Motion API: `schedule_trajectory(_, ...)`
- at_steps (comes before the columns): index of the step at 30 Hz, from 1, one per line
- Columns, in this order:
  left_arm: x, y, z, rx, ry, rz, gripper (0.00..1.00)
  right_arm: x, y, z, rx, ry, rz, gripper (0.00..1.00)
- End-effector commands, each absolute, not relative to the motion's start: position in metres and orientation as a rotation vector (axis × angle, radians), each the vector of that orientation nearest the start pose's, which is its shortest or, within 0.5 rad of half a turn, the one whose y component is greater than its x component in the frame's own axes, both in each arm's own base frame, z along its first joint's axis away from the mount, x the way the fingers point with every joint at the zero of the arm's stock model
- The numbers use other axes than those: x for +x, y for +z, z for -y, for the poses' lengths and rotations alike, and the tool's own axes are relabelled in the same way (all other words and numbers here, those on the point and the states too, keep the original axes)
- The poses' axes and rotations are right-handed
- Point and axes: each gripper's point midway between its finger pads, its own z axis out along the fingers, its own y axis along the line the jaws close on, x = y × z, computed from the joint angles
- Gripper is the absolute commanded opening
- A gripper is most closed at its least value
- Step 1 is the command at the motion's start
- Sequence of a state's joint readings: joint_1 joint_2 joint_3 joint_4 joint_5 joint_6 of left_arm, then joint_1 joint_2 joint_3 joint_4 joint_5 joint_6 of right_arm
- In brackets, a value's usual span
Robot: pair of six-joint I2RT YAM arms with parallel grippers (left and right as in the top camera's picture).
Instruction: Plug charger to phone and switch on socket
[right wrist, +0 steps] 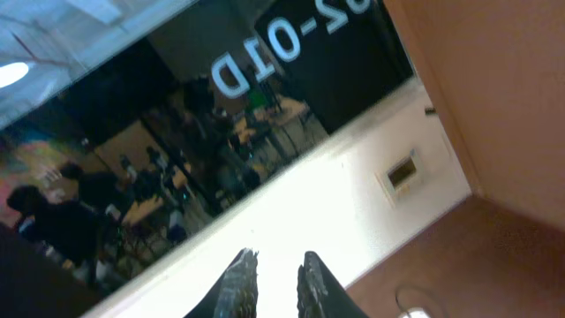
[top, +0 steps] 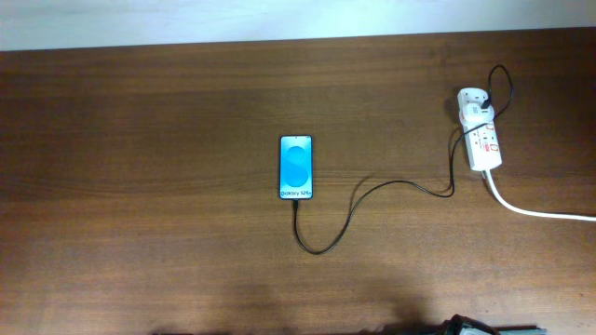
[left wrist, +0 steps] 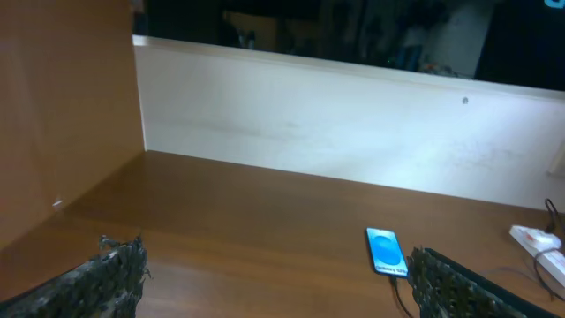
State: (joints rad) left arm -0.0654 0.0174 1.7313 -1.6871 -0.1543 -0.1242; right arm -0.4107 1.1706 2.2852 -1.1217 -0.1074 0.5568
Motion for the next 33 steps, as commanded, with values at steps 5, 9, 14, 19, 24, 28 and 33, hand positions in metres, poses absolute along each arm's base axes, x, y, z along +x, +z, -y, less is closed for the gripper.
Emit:
schedule_trajectory(5,-0.096,0.358,-0.032,-0.192,-0.017,-1.52,0.99,0.168,0.553,0.044,0.597,0.235,-1.413,0.24)
schedule_trajectory(9,-0.096,0.358,-0.029,-0.179,-0.03,-1.521,0.99,0.153,0.547,0.025,0.478,0.245,-1.403,0.31)
schedule_trajectory(14,-0.092,0.367,-0.031,-0.189,-0.023,-1.492,0.99,0.138,0.551,0.013,0.408,0.254,-1.39,0.33)
schedule_trajectory(19,-0.03,0.383,-0.028,-0.187,-0.025,-1.493,0.99,0.122,0.555,0.006,0.376,0.275,-1.362,0.35)
schedule_trajectory(24,0.086,0.348,-0.021,-0.181,-0.021,-1.582,0.99,0.1,0.56,0.0,0.355,0.274,-1.311,0.36)
schedule_trajectory(28,0.154,0.289,-0.017,-0.175,-0.015,-1.672,1.0,0.09,0.563,-0.003,0.345,0.274,-1.286,0.36)
schedule_trajectory(33,0.2,0.227,-0.008,-0.146,-0.043,-1.732,0.99,0.083,0.566,-0.005,0.337,0.274,-1.264,0.41)
